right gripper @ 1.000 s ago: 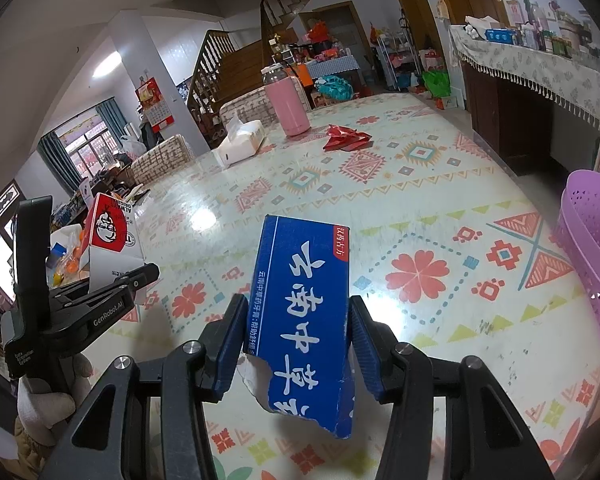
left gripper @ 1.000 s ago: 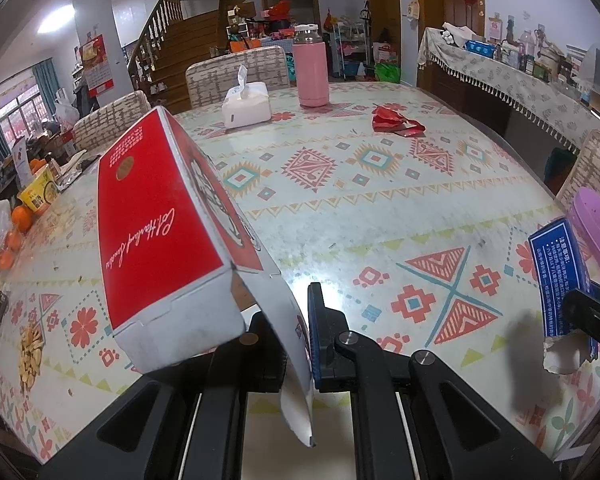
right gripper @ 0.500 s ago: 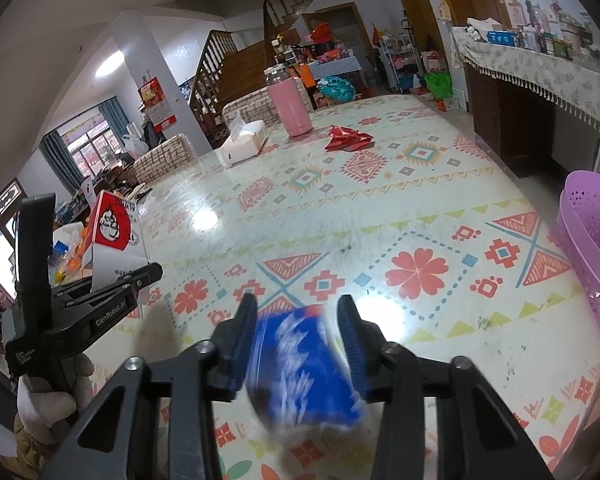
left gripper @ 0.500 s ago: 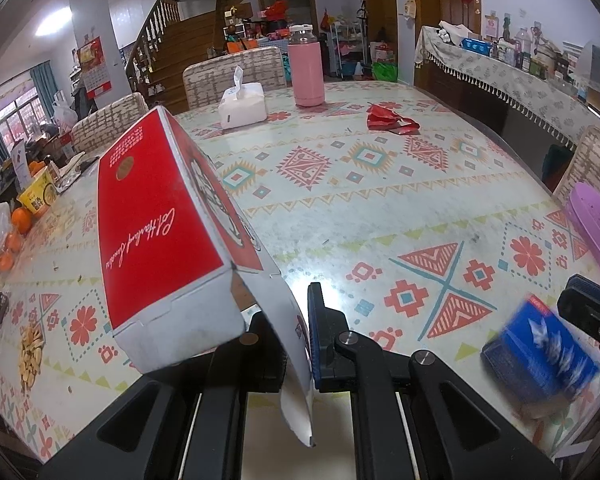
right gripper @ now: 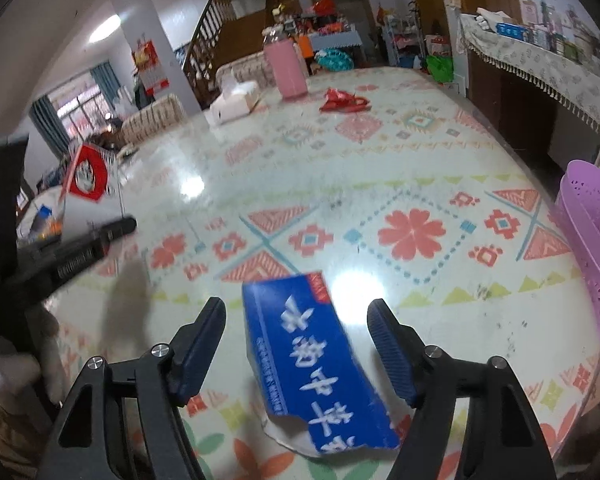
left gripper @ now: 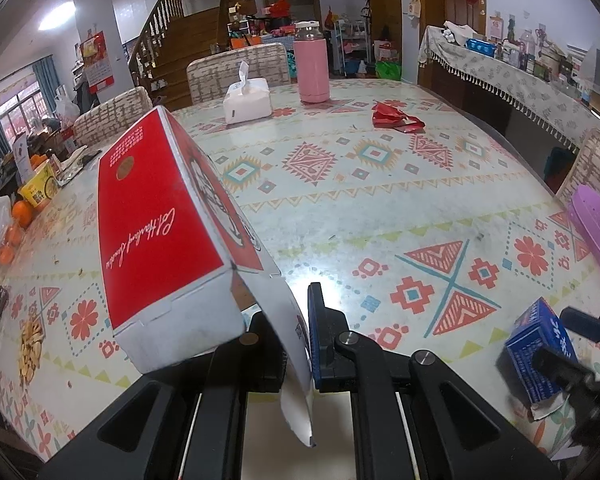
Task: Collect trash
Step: 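Carry the KFC box and blue box over the pink basket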
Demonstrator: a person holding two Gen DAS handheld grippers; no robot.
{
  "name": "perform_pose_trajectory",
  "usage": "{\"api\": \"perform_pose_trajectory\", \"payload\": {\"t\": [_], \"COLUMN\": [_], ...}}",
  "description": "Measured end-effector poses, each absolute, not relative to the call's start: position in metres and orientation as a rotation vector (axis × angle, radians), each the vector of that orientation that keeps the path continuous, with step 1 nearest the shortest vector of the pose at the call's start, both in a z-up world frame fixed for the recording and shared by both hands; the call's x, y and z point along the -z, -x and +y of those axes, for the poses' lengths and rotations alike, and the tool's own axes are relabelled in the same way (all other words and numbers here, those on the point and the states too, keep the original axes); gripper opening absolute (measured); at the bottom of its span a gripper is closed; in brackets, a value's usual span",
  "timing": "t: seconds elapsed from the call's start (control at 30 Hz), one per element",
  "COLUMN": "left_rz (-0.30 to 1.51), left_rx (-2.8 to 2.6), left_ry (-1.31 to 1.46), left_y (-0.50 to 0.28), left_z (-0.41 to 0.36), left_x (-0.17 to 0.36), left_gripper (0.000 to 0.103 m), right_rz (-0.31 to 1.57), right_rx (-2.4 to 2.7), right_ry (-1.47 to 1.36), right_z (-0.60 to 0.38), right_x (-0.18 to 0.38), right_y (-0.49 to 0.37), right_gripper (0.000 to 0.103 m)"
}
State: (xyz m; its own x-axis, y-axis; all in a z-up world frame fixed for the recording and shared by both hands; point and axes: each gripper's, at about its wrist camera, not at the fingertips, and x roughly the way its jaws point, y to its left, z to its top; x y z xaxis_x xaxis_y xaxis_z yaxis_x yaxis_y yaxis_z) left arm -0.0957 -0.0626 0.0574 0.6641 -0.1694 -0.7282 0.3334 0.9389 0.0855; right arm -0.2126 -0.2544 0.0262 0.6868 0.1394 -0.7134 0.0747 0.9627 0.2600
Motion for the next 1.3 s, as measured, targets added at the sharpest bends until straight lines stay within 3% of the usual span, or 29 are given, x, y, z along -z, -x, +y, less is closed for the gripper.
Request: {"api": "perform_pose_trajectory", "payload": {"t": [0.43, 0.5, 0.67, 1.3], "left_rz": [0.804, 0.802, 0.799, 0.769], "left_rx": [0.286, 0.287, 0.288, 0.303], "left_ry": [-0.199, -0.194, -0.187, -0.231], "left_y": [0.095, 0.097, 0.100, 0.114], "left_z": [-0.055, -0.051, -0.046, -0.059], "left_x": [-0.055, -0.054, -0.054, -0.062], "left_gripper": [0.009, 0.009, 0.009, 0.009], "right_rz": [0.832, 0.836, 0.815, 0.686], "right_rx": [-0.001, 0.007, 0.011, 0.012], "right_ry": [-0.236, -0.223, -0.175, -0.234], "right_z": [-0.248, -0.243, -0.231, -0.245], "right_x": [-0.023, -0.022, -0.028, -0.059], "right_y": [0.211, 0.211, 0.214, 0.233], "right_gripper": [0.077, 0.063, 0.051, 0.051]}}
